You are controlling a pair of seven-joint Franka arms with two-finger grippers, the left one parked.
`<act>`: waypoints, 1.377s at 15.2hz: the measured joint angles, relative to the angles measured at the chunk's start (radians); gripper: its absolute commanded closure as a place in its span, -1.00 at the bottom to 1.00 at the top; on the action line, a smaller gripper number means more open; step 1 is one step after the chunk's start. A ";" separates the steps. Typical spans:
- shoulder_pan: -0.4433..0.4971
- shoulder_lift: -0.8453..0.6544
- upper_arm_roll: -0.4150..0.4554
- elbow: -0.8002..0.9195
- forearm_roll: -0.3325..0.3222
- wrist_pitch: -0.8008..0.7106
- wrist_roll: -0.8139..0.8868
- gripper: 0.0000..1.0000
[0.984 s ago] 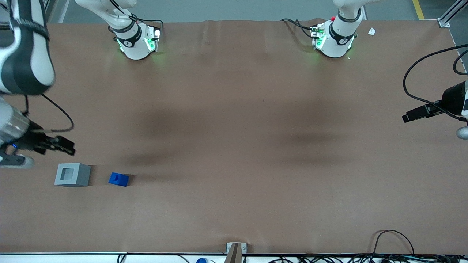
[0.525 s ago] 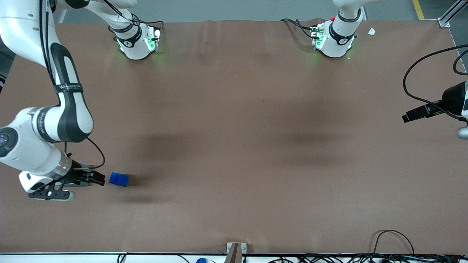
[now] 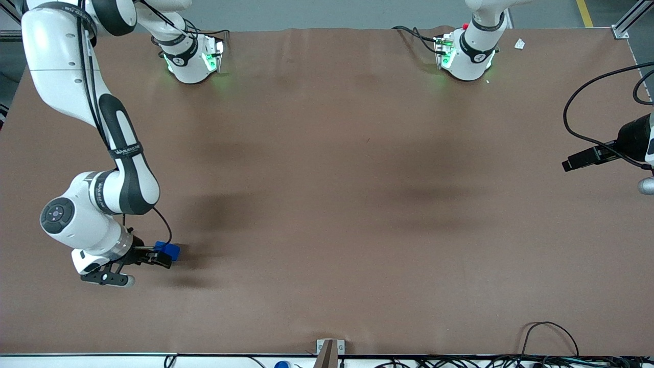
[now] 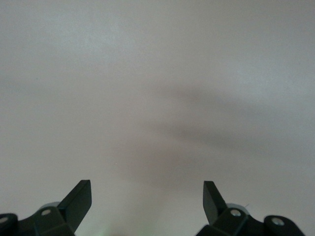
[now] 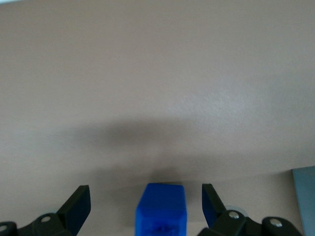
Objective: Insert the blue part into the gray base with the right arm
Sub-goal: 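Close the right gripper on the blue block and lift it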
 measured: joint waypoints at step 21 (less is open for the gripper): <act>0.017 0.016 -0.024 -0.075 0.000 -0.011 0.093 -0.68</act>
